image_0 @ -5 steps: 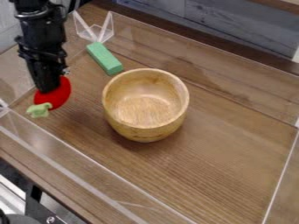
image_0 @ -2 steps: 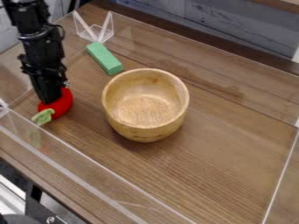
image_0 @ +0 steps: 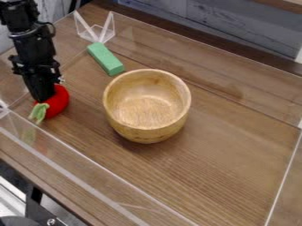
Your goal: Move the red object to the left side of the table
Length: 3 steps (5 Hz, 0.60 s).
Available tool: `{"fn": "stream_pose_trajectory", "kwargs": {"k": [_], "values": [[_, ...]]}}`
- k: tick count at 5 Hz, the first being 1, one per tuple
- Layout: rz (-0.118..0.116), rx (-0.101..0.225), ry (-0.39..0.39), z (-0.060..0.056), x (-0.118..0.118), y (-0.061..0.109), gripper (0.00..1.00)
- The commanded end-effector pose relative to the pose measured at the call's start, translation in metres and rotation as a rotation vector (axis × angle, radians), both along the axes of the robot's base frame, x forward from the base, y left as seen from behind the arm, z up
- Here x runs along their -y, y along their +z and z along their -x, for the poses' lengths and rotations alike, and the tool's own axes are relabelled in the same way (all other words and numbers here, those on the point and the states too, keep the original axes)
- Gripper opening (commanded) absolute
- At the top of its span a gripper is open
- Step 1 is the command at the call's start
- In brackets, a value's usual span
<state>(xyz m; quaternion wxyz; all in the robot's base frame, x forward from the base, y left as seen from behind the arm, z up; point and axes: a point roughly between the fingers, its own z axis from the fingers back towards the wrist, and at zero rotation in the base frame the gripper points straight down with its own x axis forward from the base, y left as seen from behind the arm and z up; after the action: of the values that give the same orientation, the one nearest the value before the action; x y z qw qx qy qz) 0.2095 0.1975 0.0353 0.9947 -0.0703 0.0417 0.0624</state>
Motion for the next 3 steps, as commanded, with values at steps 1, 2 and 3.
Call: {"fn": "stream_pose_trajectory", "kwargs": {"k": [1, 2, 3], "values": [[-0.021, 0.023, 0.028, -0.010, -0.008, 0.013, 0.00], [-0.014, 0.022, 0.026, -0.016, 0.000, 0.007, 0.00], [-0.006, 0.021, 0.024, -0.021, 0.010, 0.004, 0.00]]}}
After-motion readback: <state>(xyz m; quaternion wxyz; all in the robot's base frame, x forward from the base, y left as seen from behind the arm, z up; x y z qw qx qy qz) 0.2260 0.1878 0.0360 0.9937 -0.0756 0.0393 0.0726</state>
